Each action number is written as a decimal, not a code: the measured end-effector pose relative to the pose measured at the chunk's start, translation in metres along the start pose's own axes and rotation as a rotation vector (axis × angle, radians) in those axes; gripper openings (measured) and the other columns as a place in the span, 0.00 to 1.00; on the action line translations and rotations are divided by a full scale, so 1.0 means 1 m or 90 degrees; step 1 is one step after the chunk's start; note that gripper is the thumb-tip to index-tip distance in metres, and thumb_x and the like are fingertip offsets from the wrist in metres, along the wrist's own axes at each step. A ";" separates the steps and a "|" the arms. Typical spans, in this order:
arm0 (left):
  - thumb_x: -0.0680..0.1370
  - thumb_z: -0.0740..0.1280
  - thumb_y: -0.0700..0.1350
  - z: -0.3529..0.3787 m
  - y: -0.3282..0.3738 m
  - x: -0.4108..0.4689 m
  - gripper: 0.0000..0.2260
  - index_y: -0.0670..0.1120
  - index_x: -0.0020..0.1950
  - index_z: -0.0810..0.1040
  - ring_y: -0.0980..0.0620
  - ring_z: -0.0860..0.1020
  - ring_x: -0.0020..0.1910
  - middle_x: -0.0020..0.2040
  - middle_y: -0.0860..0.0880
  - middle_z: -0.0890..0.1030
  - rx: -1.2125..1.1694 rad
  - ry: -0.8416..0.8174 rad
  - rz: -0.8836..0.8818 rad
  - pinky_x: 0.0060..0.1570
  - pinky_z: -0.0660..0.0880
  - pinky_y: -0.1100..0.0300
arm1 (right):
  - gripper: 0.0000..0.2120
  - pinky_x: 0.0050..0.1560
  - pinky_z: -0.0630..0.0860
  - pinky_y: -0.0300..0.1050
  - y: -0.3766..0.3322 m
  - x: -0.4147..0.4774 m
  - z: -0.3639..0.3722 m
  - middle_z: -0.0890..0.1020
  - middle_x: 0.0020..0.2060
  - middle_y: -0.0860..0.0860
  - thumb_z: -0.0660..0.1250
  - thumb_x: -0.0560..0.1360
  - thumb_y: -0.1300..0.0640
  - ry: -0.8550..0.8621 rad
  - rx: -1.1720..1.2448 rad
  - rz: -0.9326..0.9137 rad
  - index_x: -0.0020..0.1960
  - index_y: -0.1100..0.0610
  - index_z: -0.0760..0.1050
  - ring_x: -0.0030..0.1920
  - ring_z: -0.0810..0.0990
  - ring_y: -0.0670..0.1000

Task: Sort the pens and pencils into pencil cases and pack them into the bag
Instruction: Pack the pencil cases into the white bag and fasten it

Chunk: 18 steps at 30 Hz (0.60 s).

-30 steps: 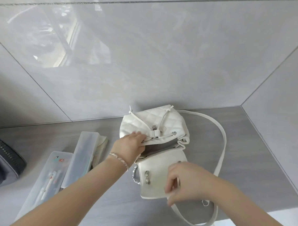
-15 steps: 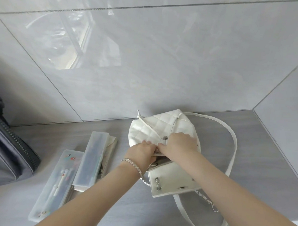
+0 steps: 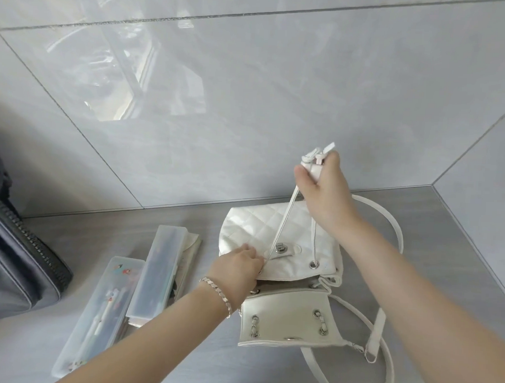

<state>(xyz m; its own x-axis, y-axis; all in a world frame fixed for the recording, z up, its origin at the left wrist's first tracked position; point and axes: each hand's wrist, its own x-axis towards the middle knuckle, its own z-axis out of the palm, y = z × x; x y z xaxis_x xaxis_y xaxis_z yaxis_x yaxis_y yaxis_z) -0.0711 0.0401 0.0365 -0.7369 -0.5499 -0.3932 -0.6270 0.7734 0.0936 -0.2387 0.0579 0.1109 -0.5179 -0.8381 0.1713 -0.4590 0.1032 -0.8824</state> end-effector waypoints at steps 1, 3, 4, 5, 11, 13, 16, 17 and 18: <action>0.77 0.56 0.37 -0.002 -0.001 0.001 0.16 0.42 0.65 0.70 0.52 0.62 0.70 0.65 0.46 0.70 0.001 -0.004 0.005 0.63 0.68 0.54 | 0.10 0.27 0.65 0.32 0.001 0.004 0.001 0.69 0.31 0.46 0.60 0.78 0.57 -0.010 -0.023 -0.012 0.48 0.59 0.58 0.29 0.69 0.46; 0.76 0.56 0.37 -0.002 -0.005 0.003 0.15 0.42 0.62 0.72 0.51 0.65 0.69 0.63 0.46 0.72 -0.020 -0.004 0.017 0.62 0.68 0.55 | 0.11 0.26 0.64 0.32 0.007 0.009 0.007 0.70 0.32 0.48 0.61 0.78 0.56 -0.042 -0.042 0.023 0.50 0.60 0.59 0.30 0.71 0.51; 0.76 0.57 0.38 0.001 -0.007 0.003 0.14 0.43 0.60 0.74 0.51 0.66 0.68 0.62 0.46 0.73 -0.044 0.008 0.023 0.62 0.69 0.56 | 0.14 0.29 0.65 0.34 0.013 0.009 0.012 0.72 0.34 0.50 0.62 0.77 0.55 -0.072 -0.072 0.063 0.54 0.61 0.60 0.34 0.73 0.54; 0.76 0.57 0.40 0.002 -0.009 0.001 0.13 0.44 0.59 0.75 0.52 0.68 0.67 0.61 0.47 0.74 -0.079 0.030 0.025 0.60 0.69 0.57 | 0.21 0.36 0.68 0.38 0.017 0.006 0.016 0.74 0.40 0.53 0.64 0.76 0.53 -0.116 -0.150 0.102 0.60 0.63 0.59 0.42 0.75 0.57; 0.76 0.63 0.51 0.006 -0.012 -0.003 0.13 0.42 0.40 0.76 0.43 0.76 0.43 0.35 0.50 0.75 -0.279 0.234 -0.057 0.39 0.65 0.58 | 0.14 0.45 0.70 0.43 0.035 -0.073 0.032 0.78 0.41 0.53 0.59 0.71 0.56 -0.044 -0.309 -0.245 0.54 0.57 0.73 0.44 0.72 0.51; 0.75 0.65 0.52 -0.003 -0.012 0.002 0.17 0.48 0.29 0.66 0.43 0.71 0.35 0.27 0.52 0.69 -0.343 0.284 -0.097 0.36 0.63 0.57 | 0.06 0.32 0.71 0.42 0.046 -0.100 0.033 0.76 0.31 0.50 0.61 0.68 0.57 -0.140 -0.338 -0.341 0.37 0.56 0.76 0.33 0.75 0.50; 0.76 0.65 0.53 -0.022 -0.011 0.009 0.22 0.50 0.28 0.56 0.44 0.67 0.34 0.26 0.53 0.64 -0.371 0.323 -0.154 0.34 0.61 0.57 | 0.12 0.34 0.77 0.39 0.062 -0.104 0.031 0.80 0.37 0.47 0.69 0.60 0.49 -0.250 -0.499 -0.286 0.41 0.53 0.79 0.37 0.80 0.50; 0.76 0.64 0.54 -0.028 -0.009 0.011 0.22 0.49 0.29 0.56 0.43 0.69 0.36 0.27 0.52 0.65 -0.365 0.323 -0.165 0.35 0.63 0.56 | 0.19 0.36 0.77 0.39 0.067 -0.096 0.029 0.80 0.37 0.46 0.73 0.54 0.46 -0.253 -0.557 -0.270 0.43 0.52 0.80 0.39 0.80 0.49; 0.76 0.62 0.56 -0.033 -0.006 0.012 0.22 0.49 0.29 0.57 0.42 0.72 0.38 0.29 0.51 0.68 -0.348 0.323 -0.178 0.37 0.64 0.56 | 0.21 0.35 0.76 0.38 0.067 -0.088 0.026 0.80 0.34 0.46 0.76 0.49 0.45 -0.264 -0.595 -0.251 0.40 0.50 0.81 0.38 0.80 0.49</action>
<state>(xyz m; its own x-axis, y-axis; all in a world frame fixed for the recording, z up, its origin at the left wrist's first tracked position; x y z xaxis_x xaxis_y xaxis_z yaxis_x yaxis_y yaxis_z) -0.0845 0.0182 0.0609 -0.4762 -0.8792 -0.0167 -0.7441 0.3928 0.5405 -0.2053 0.1245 0.0251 -0.0121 -0.9985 0.0533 -0.9962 0.0075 -0.0868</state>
